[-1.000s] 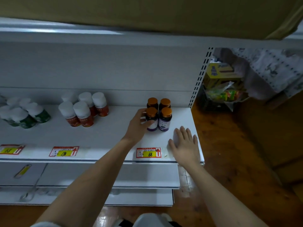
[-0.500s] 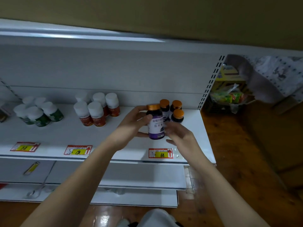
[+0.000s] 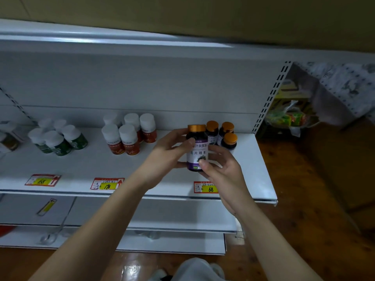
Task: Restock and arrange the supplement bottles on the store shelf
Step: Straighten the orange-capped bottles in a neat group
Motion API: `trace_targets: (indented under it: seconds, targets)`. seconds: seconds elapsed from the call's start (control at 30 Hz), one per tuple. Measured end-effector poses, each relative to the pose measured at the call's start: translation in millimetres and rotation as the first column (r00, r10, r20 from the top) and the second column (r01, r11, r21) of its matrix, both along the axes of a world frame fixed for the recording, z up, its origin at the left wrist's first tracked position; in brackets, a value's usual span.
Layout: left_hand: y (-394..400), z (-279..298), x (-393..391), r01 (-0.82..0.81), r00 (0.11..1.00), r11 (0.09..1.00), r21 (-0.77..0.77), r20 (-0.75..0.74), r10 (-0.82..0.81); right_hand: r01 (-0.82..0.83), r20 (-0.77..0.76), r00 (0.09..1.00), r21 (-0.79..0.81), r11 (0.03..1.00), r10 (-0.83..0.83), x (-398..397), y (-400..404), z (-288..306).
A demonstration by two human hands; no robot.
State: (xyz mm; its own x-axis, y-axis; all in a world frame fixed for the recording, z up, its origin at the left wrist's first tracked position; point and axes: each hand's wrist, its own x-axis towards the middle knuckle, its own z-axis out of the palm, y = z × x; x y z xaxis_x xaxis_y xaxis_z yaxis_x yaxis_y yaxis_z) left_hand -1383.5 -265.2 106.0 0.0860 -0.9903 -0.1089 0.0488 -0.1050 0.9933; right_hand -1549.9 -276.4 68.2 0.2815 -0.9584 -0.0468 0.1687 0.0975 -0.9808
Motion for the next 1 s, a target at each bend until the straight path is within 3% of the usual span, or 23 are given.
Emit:
trace_targets:
  seconds: [0.17,0.37,0.43,0.57,0.7,1.0]
  targets:
    - [-1.8,3.9,-5.5,-0.057,0.998,0.998,-0.002,-0.014,0.057,0.057,-0.114,0.991,-0.075,0.996,-0.065,3.3,-2.2,0.4]
    - [-4.4,6.6,-3.6,-0.106,0.990,0.994,-0.029,0.087,0.108,0.021,-0.189,0.981,-0.103,0.994,-0.040,5.6,-3.1,1.3]
    - [-4.1,7.6,-3.0,-0.110,0.989,0.993,-0.037,0.094,0.113,-0.021,-0.122,0.992,-0.079,0.997,0.012,7.0,-2.8,2.0]
    - [-2.6,10.2,-1.9,-0.115,0.992,0.993,-0.037,0.046,0.117,-0.128,0.176,0.978,0.079,0.989,0.112,10.1,-0.8,4.2]
    - [-0.7,13.6,-1.5,-0.153,0.988,0.988,-0.031,0.004,0.154,-0.162,0.244,0.961,0.103,0.981,0.133,11.5,0.1,4.0]
    - [5.2,13.3,-5.6,-0.121,0.974,0.992,-0.041,0.186,0.127,0.019,-0.083,0.996,-0.106,0.994,-0.028,11.3,2.6,1.6]
